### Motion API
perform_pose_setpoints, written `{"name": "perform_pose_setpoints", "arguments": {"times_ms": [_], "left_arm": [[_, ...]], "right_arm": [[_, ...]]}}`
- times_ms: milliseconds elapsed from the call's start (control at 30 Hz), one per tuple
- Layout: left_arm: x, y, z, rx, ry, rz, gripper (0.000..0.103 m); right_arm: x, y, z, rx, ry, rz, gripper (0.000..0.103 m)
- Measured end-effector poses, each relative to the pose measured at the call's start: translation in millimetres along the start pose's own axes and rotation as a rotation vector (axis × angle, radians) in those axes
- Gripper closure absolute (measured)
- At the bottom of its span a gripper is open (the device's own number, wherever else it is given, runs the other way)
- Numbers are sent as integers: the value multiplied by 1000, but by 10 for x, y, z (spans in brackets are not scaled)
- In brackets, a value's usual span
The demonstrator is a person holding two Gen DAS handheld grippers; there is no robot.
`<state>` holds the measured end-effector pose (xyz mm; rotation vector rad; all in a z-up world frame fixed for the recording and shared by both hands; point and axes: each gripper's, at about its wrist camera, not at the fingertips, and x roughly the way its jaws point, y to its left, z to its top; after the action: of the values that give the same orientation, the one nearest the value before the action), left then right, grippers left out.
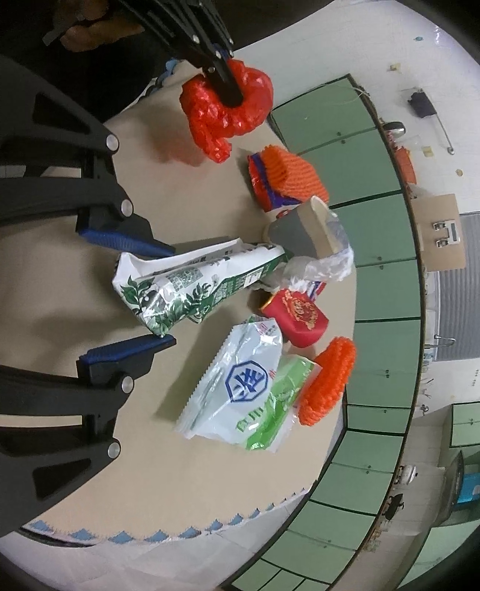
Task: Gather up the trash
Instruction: 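Grasp the white-and-green printed snack bag with the right tool, then carry the red bag and snack bag over the black trash bin with both tools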
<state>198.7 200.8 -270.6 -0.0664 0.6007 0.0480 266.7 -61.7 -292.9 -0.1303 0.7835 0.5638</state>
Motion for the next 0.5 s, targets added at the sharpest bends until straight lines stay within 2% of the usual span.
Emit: {"name": "perform_pose_setpoints", "arguments": {"times_ms": [500], "left_arm": [[-413,-550,266,70,-74,-68,95]], "right_arm": [[-989,-359,-141,97,-94,-18,61]]}}
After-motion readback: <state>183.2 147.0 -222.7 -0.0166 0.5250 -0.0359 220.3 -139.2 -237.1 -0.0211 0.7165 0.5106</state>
